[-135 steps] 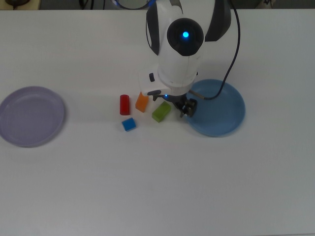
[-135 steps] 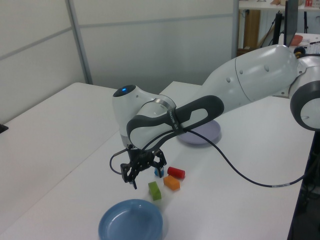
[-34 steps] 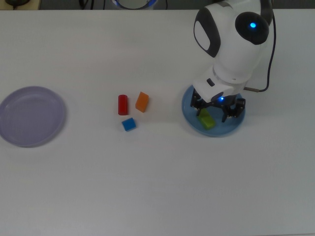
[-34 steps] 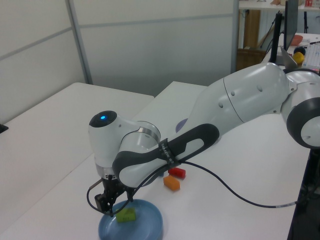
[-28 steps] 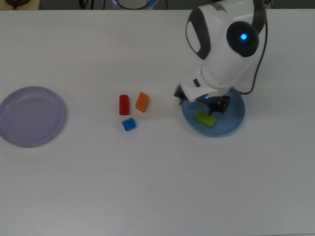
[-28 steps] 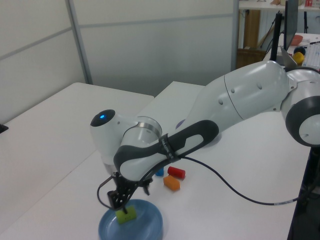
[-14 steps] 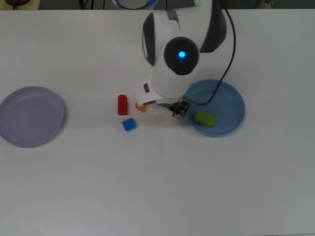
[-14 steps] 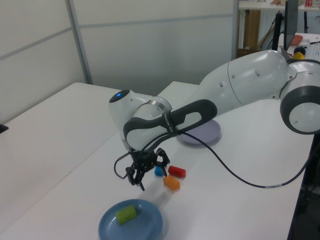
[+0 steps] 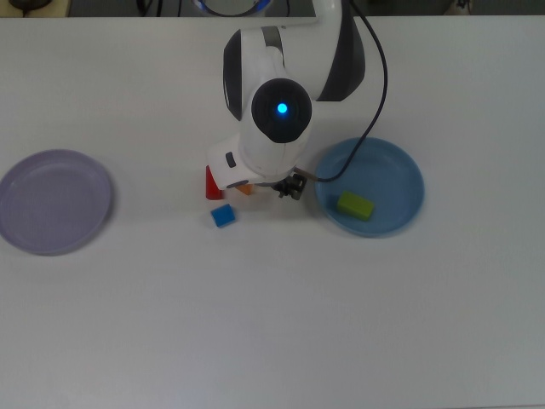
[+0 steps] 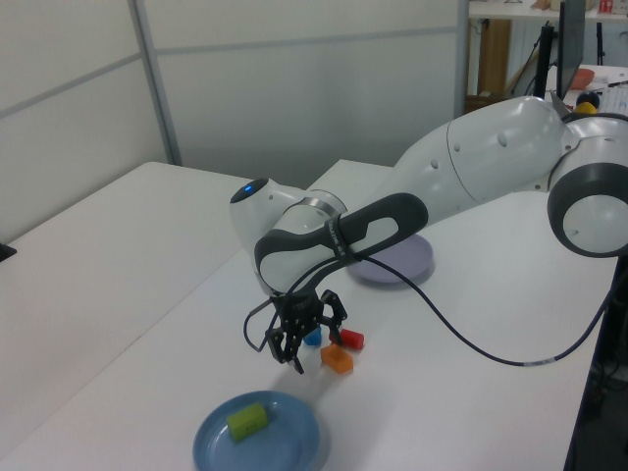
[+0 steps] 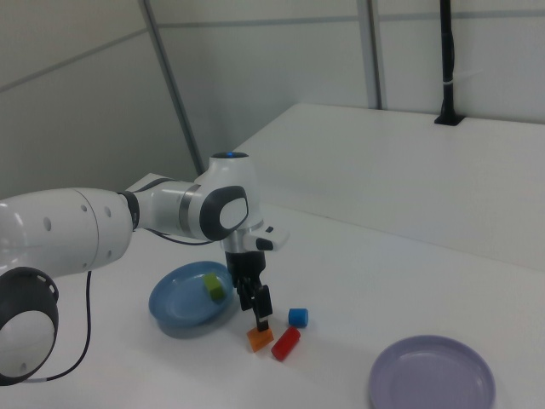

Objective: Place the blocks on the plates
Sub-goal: 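Move the gripper to the orange block and grasp it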

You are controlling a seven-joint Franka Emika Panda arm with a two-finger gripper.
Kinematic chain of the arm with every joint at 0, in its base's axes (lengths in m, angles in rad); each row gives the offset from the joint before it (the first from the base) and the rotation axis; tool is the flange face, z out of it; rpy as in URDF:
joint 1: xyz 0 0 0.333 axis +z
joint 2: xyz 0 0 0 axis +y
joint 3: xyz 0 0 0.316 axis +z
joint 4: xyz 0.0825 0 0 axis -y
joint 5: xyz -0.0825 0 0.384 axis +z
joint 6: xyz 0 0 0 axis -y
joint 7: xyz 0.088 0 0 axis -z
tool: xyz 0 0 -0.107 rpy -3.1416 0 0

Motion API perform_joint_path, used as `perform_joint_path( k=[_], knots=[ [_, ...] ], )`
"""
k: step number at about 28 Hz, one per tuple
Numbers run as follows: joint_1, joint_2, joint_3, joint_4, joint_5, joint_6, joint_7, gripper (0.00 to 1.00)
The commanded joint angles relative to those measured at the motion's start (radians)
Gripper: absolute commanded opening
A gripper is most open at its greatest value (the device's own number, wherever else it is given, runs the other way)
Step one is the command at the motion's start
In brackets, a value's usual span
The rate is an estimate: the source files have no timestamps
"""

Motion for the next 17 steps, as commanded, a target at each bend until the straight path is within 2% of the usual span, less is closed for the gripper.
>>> perform_joint_path(
  k=[1,14,15,17],
  knots=[
    [-0.005,-0.031,-0.001,-0.057,0.021,-0.017,-0.031,0.92],
    [-0.03,-0.031,0.001,-0.063,0.024,-0.011,-0.046,0.9],
    [-0.03,-0.029,0.001,-0.065,0.024,-0.007,-0.046,0.78],
    [-0.03,-0.024,0.001,-0.065,0.024,-0.005,-0.047,0.67]
  ],
)
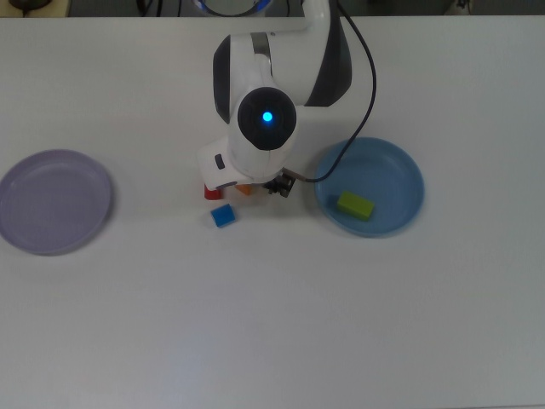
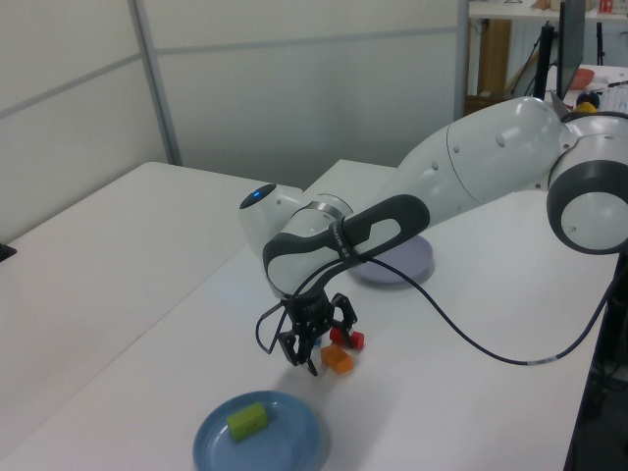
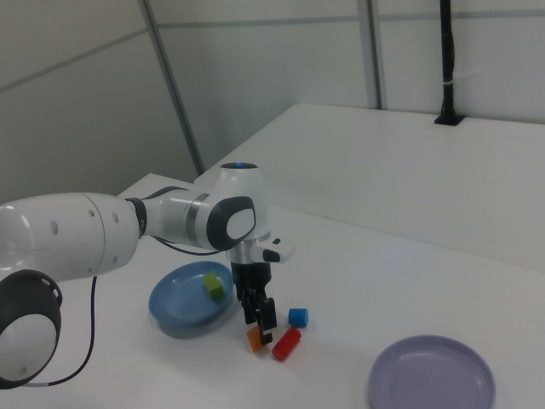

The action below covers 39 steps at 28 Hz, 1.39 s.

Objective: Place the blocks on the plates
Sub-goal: 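Move the gripper to the orange block and grasp it, then carry the orange block onto the light blue plate and release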

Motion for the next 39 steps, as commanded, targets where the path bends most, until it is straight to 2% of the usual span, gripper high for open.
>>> perform_joint_path(
  k=[1,2,3,4,8,13,22,30,36,39],
  knots=[
    [-0.005,-0.023,0.001,-0.034,0.024,-0.002,-0.029,0.58],
    [-0.005,-0.021,0.001,-0.034,0.024,-0.002,-0.032,0.52],
    [-0.005,-0.021,0.001,-0.036,0.026,-0.002,-0.035,0.39],
    [-0.005,-0.021,0.001,-0.037,0.027,-0.001,-0.037,0.33],
    [-0.005,-0.021,0.001,-0.039,0.039,0.002,-0.038,0.16],
    [-0.005,-0.021,0.001,-0.033,0.044,0.002,-0.041,0.0],
    [0.012,-0.04,0.022,0.01,0.044,-0.011,-0.106,0.0],
    [0.035,-0.041,0.117,0.073,0.024,-0.002,-0.155,0.0],
    [0.09,-0.037,0.125,0.105,0.007,0.001,-0.265,0.0],
    [0.13,-0.034,0.125,0.115,-0.025,0.001,-0.362,0.0]
  ],
)
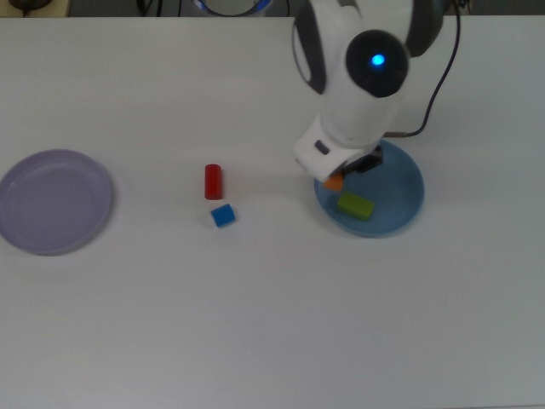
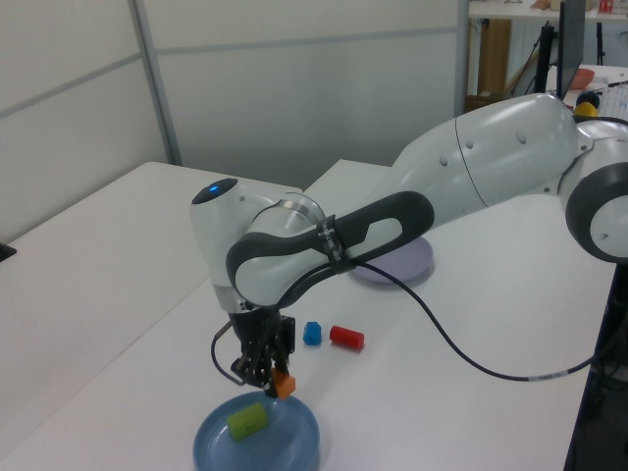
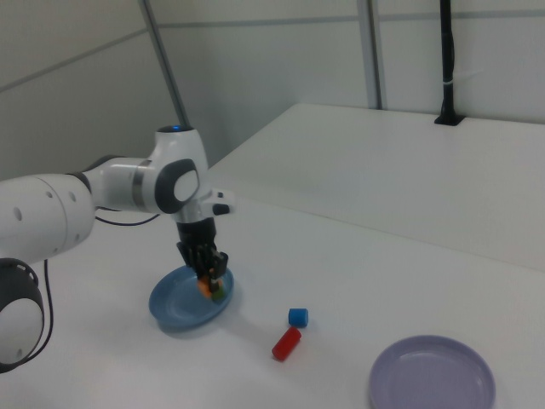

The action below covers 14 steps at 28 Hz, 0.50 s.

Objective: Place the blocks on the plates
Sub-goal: 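Carry the orange block onto the light blue plate and release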

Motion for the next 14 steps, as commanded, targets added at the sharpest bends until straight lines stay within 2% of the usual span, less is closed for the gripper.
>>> perform_joint_path(
  k=[1,4,6,8,11,13,14],
  knots=[
    [0.05,-0.003,-0.007,0.008,-0.045,0.001,-0.162,0.0],
    [0.066,0.008,-0.007,0.005,-0.058,0.001,-0.274,0.02],
    [0.089,0.023,-0.007,0.005,-0.093,0.002,-0.369,0.05],
    [0.094,0.031,-0.007,0.003,-0.11,0.004,-0.394,0.11],
    [0.096,0.051,-0.007,0.002,-0.111,0.042,-0.394,0.12],
    [0.099,0.052,-0.007,-0.001,-0.113,0.076,-0.392,0.21],
    [0.102,0.052,-0.007,-0.004,-0.113,0.088,-0.392,0.31]
  ],
)
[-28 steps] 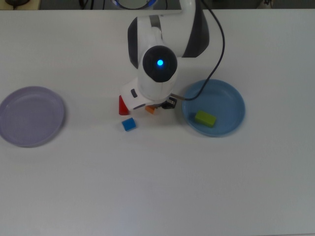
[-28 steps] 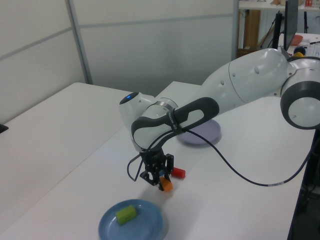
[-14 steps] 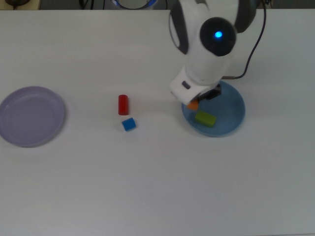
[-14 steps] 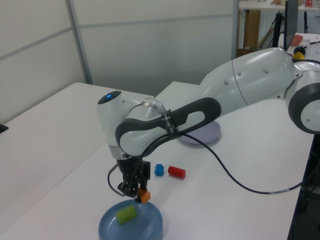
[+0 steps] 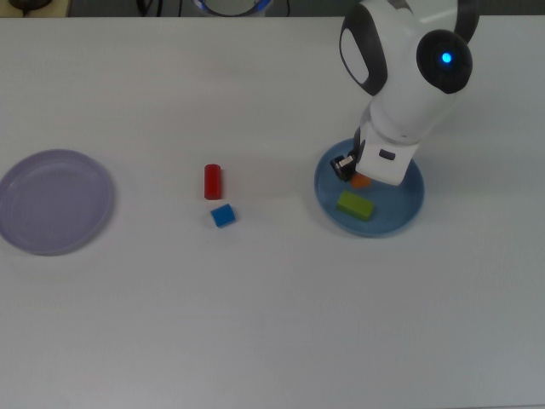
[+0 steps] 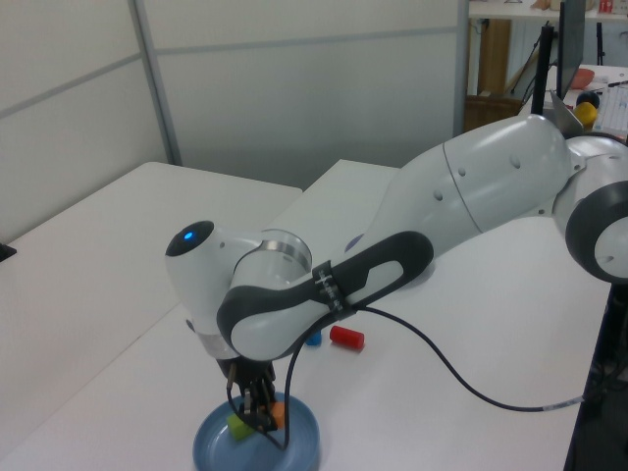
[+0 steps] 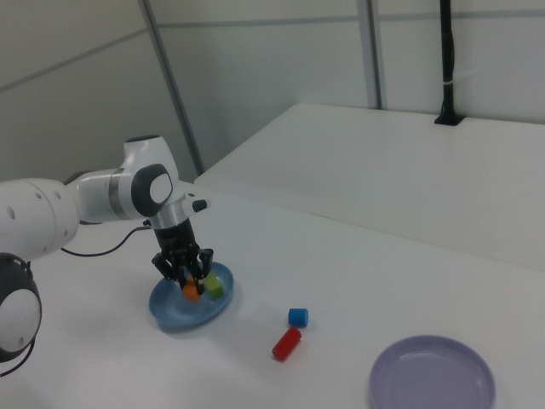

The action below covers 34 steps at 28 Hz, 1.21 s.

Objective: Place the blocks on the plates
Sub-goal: 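Carry the orange block onto the light blue plate and release, then move the gripper down to the blue cube and grasp it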

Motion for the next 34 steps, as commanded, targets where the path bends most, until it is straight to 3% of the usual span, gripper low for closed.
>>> perform_joint_path(
  k=[1,4,7,17,28,30,34],
  knots=[
    [0.02,0.016,-0.009,-0.013,-0.019,0.075,-0.036,0.5],
    [0.026,0.025,-0.009,-0.013,-0.022,0.075,-0.037,0.69],
    [0.031,0.024,-0.009,-0.013,-0.045,0.075,-0.037,1.0],
    [0.02,-0.015,-0.023,-0.002,-0.029,0.064,0.009,1.0],
    [-0.173,-0.039,-0.033,-0.001,0.007,0.074,-0.019,1.0],
    [-0.231,-0.036,-0.032,-0.002,0.007,0.075,-0.069,1.0],
    [-0.276,-0.035,-0.032,-0.002,0.008,0.075,-0.163,1.0]
  ],
)
